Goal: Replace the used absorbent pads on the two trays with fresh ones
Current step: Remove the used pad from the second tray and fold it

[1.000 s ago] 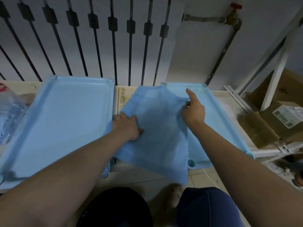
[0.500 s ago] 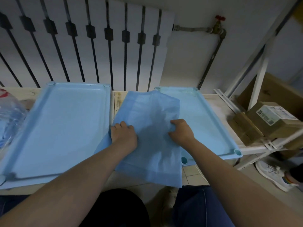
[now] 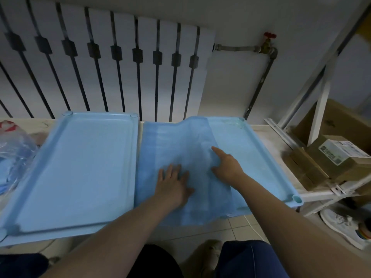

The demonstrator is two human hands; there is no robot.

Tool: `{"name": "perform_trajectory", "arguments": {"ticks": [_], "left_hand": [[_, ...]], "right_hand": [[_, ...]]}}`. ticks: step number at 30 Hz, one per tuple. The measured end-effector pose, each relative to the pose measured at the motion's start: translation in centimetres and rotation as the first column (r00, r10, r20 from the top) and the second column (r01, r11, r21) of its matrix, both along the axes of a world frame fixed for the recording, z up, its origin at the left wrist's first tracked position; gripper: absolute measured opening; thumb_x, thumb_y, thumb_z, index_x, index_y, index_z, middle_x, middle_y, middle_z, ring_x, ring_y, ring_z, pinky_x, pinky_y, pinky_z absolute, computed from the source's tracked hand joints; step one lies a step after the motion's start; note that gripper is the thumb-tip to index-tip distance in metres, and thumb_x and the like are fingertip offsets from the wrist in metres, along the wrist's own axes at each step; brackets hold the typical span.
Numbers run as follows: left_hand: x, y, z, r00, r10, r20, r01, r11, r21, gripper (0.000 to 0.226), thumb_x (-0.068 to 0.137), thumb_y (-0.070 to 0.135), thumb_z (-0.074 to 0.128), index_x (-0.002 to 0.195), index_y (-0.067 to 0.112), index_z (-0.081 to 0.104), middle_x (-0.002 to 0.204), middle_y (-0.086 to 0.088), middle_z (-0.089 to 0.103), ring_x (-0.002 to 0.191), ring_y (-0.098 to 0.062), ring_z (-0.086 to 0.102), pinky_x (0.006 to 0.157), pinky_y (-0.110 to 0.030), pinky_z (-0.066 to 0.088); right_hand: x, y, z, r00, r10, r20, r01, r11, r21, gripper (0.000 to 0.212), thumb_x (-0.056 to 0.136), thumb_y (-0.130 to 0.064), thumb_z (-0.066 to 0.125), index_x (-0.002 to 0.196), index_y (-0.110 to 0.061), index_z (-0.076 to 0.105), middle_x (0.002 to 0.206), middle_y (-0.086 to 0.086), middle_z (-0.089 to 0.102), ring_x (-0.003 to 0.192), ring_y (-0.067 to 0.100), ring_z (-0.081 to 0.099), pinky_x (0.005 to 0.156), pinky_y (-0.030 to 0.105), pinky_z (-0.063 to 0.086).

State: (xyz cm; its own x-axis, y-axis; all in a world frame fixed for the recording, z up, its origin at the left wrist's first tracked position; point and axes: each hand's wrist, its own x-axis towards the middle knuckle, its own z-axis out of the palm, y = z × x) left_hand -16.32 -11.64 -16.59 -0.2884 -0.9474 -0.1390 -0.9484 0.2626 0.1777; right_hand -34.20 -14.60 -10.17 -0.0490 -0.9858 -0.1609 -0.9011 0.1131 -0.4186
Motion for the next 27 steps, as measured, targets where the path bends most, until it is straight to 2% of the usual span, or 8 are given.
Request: {"name": "perform_trajectory", "arguments": {"ticks": [6,10,14,17,19,21,24,27], "left_hand": [[-0.5,1.3,-1.0,0.997,0.034,-0.066,-0.027,0.994,0.103,0.067,0.096,0.06,0.021,0.153,0.03,0.001,0.16,-0.001,-0.014,0.147,-0.02,-0.016,0.116,-0.049,-0.011],[0.3,1.4,-0.5,0.994,0.053,-0.101,-0.045,0.996,0.083,0.065,0.096,0.059,0.02,0.153,0.031,0.004,0.16,0.003,-0.013,0.147,-0.018,-0.014,0.117,-0.049,-0.012],[0.2,2.0,-0.3,0.993,-0.118,-0.016,0.119,0.983,0.143,0.052,0.098,0.054,0.025,0.148,0.046,0.013,0.161,0.004,-0.007,0.148,-0.022,-0.008,0.117,-0.052,-0.004],[0.3,1.3,-0.1,0.98,-0.097,-0.173,0.127,0.977,0.174,0.045,0.1,0.045,0.028,0.146,0.045,0.025,0.16,0.004,0.007,0.148,-0.021,0.004,0.118,-0.048,0.004],[1.0,0.4,0.7,0.88,0.103,-0.464,-0.017,0.982,0.186,0.044,0.102,0.034,0.031,0.146,0.034,0.034,0.155,0.003,0.028,0.144,-0.021,0.026,0.117,-0.038,0.019],[2.2,-0.4,1.7,0.666,0.345,-0.662,-0.232,0.938,0.256,0.048,0.102,0.035,0.029,0.147,0.018,0.035,0.151,-0.003,0.036,0.138,-0.024,0.036,0.114,-0.033,0.026],[4.4,-1.2,2.8,0.435,0.502,-0.747,-0.368,0.857,0.361,0.061,0.099,0.045,0.022,0.141,0.003,0.036,0.147,-0.015,0.04,0.134,-0.031,0.038,0.113,-0.043,0.028],[5.5,-1.4,3.0,0.382,0.533,-0.755,-0.353,0.839,0.414,0.06,0.101,0.046,0.02,0.147,0.009,0.027,0.154,-0.008,0.03,0.141,-0.028,0.028,0.117,-0.042,0.021]], "right_hand": [[-0.1,3.4,-0.5,1.0,0.013,-0.012,-0.011,0.989,0.151,0.072,0.087,-0.02,0.059,0.149,-0.029,0.024,0.139,0.017,0.042,0.126,0.032,0.047,0.1,0.031,0.039],[0.4,3.8,1.5,0.998,-0.055,0.038,0.052,0.996,0.067,0.064,0.087,-0.005,0.048,0.148,-0.016,0.031,0.148,0.012,0.038,0.134,0.029,0.04,0.107,0.032,0.035],[2.1,3.3,3.5,0.98,-0.092,0.176,0.1,0.994,-0.038,0.06,0.087,-0.003,0.045,0.146,-0.015,0.037,0.146,0.01,0.042,0.131,0.03,0.043,0.108,0.035,0.037],[4.2,3.2,4.2,0.959,0.007,0.283,0.004,0.999,-0.037,0.061,0.087,-0.001,0.047,0.145,-0.017,0.038,0.146,0.007,0.043,0.128,0.027,0.046,0.105,0.036,0.042],[5.5,3.4,4.2,0.955,0.113,0.273,-0.106,0.994,-0.041,0.062,0.086,0.0,0.049,0.144,-0.019,0.04,0.145,0.004,0.043,0.125,0.024,0.049,0.101,0.029,0.042],[6.6,3.6,3.6,0.948,0.191,0.254,-0.189,0.981,-0.034,0.062,0.086,0.001,0.05,0.143,-0.019,0.04,0.145,0.002,0.044,0.121,0.022,0.051,0.093,0.021,0.039],[8.1,4.2,2.4,0.94,0.16,0.303,-0.184,0.981,0.055,0.063,0.089,-0.006,0.054,0.147,-0.015,0.031,0.146,0.005,0.042,0.119,0.023,0.051,0.093,0.025,0.042],[9.0,4.1,1.6,0.979,0.08,0.189,-0.111,0.981,0.158,0.048,0.089,-0.015,0.057,0.133,-0.003,0.045,0.128,0.017,0.052,0.115,0.032,0.054,0.092,0.039,0.049]]}}
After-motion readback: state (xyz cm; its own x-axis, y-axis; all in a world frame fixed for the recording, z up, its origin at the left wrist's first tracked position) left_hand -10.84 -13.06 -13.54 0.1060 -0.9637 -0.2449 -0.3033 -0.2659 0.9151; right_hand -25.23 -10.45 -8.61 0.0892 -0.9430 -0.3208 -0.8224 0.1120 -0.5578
